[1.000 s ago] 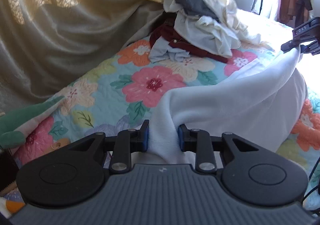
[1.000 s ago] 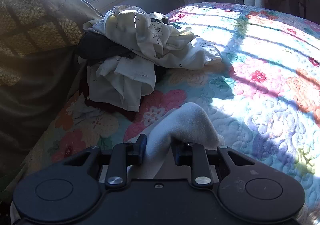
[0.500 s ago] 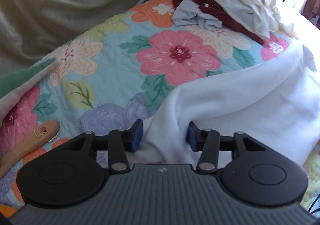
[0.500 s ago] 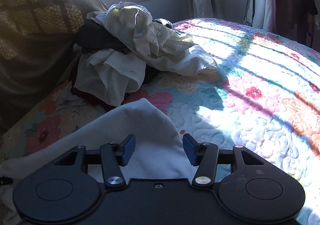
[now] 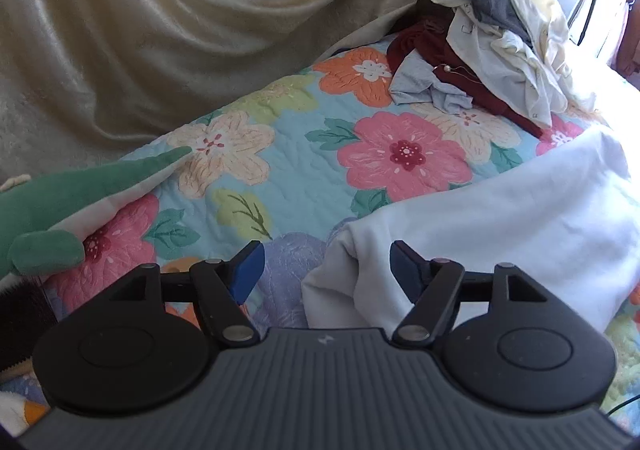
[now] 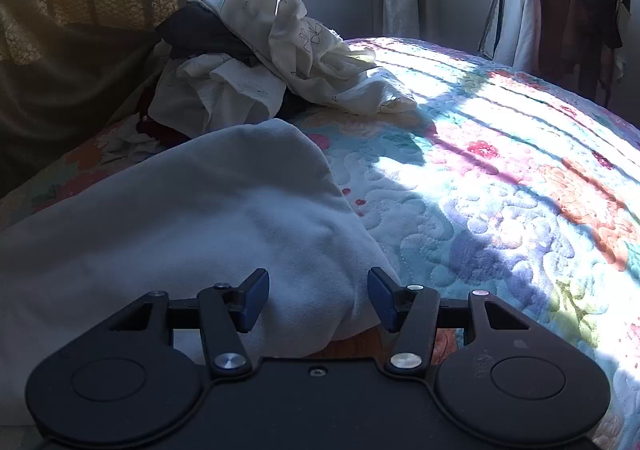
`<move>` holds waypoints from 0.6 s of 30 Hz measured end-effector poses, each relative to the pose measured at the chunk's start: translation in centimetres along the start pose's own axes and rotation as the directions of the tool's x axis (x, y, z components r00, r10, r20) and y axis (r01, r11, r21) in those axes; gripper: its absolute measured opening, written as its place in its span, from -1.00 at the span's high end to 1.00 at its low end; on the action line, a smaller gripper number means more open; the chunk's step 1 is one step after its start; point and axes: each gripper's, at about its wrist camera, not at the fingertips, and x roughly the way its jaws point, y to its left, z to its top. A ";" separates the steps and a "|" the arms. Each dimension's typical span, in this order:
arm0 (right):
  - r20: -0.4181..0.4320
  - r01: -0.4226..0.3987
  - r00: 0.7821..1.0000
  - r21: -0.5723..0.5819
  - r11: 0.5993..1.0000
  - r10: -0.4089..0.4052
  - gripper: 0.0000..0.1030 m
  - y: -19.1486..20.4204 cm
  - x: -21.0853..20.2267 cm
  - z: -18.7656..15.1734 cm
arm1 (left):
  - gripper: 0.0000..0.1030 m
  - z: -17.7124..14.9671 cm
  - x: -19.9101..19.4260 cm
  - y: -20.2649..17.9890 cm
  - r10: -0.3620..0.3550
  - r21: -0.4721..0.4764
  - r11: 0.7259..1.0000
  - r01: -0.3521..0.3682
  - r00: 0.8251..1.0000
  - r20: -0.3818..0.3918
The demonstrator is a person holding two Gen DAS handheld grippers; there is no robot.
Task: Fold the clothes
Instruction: 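Lift the hem with both grippers and fold it over the shirt body, then open both grippers and release the folded white shirt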
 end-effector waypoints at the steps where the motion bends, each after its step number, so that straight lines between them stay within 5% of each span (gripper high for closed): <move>1: -0.002 -0.008 1.000 -0.009 1.000 0.008 -0.16 0.5 0.0 -0.2 | -0.37 -0.6 -0.3 0.1 -0.023 -0.009 1.000 0.023 1.000 0.000; 7: -0.009 -0.027 1.000 0.031 0.999 0.027 -0.17 2.2 -0.3 -1.8 | -0.52 -4.8 -1.8 -0.9 -0.158 0.002 0.987 0.158 0.986 0.042; 10: -0.006 -0.070 0.997 0.061 0.996 0.071 -0.17 2.7 -1.2 -2.6 | -0.61 -6.0 -1.5 -3.0 -0.159 0.105 0.983 0.151 0.985 0.069; 11: -0.005 -0.083 0.997 0.055 0.995 0.083 -0.17 3.0 -1.5 -2.9 | -0.45 -6.3 -1.3 -3.8 -0.144 0.143 0.981 0.131 0.986 0.083; 12: -0.004 -0.089 0.996 0.037 0.995 0.090 -0.17 3.3 -1.8 -3.1 | 0.05 -6.6 -1.1 -4.6 -0.127 0.182 0.978 0.106 0.986 0.109; 13: -0.004 -0.093 0.996 0.013 0.996 0.093 -0.17 3.7 -2.1 -3.2 | 0.89 -6.7 -0.9 -5.2 -0.125 0.204 0.974 0.101 0.986 0.108; 18: -0.028 -0.158 0.987 -0.076 0.985 0.156 -0.16 5.2 -3.2 -3.3 | 0.95 -5.1 -0.8 -4.4 -0.198 0.083 0.979 0.188 0.971 0.137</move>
